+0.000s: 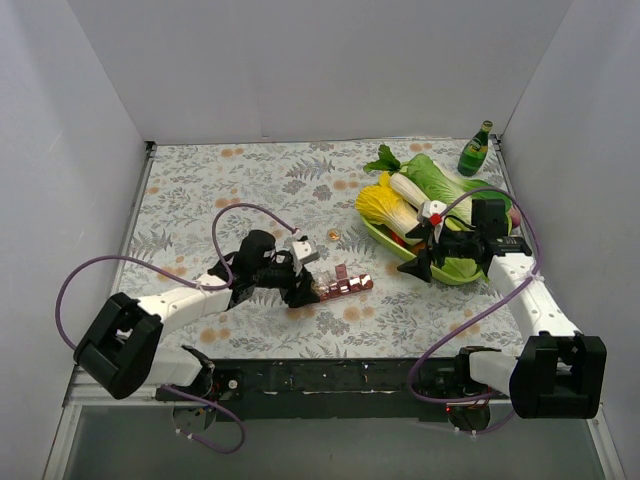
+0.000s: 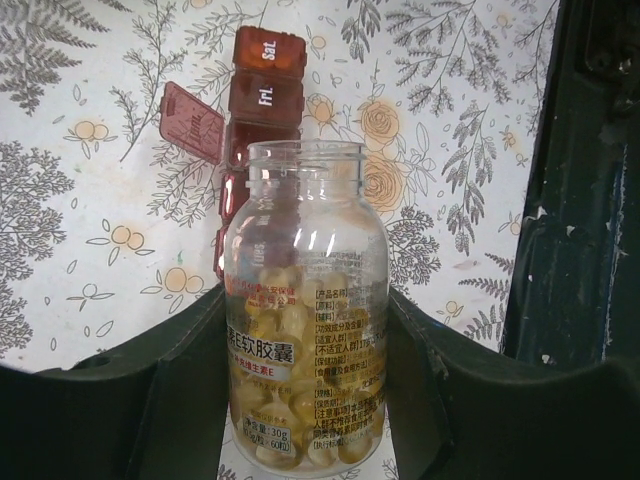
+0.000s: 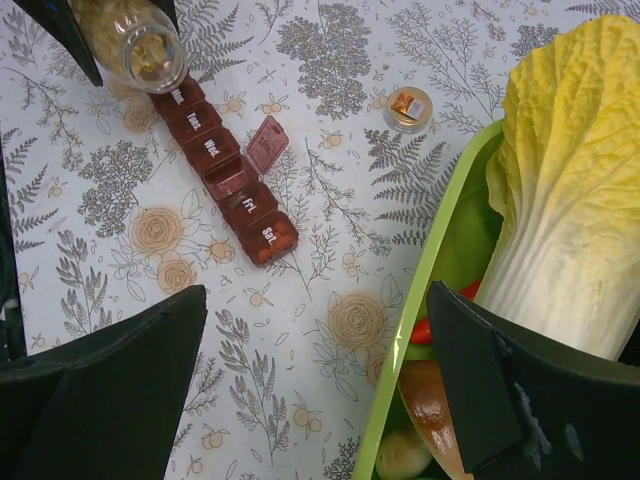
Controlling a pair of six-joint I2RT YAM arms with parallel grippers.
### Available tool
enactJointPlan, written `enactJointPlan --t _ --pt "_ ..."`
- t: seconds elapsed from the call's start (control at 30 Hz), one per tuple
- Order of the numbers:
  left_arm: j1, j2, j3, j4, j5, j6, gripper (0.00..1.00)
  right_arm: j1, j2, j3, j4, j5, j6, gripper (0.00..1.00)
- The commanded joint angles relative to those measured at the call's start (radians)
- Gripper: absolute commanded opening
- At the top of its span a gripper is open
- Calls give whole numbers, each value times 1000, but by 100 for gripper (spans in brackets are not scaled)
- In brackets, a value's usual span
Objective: Sort the pills into containers
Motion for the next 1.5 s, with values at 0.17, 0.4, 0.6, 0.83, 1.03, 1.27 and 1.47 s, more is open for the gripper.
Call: enactJointPlan --t 0.17,0.4,0.6,0.83,1.03,1.27,1.47 --pt "-74 118 134 -142 -110 60 0 -11 -39 2 18 -29 0 98" --pt "-102 163 184 -193 -142 75 0 -11 -38 2 17 -27 -2 98" --pt "-128 203 234 -251 -174 92 0 -13 -33 3 12 -23 -3 98" --pt "-138 243 281 -305 -201 107 0 -13 -32 5 9 -24 -5 98" --pt "-145 266 315 -354 -216 124 0 -13 -33 5 7 -27 -5 98" --pt "-148 289 352 -407 -230 141 0 -14 -33 5 6 -26 -8 98" --pt "-151 289 372 -440 -251 155 0 -16 -30 5 4 -26 -8 98"
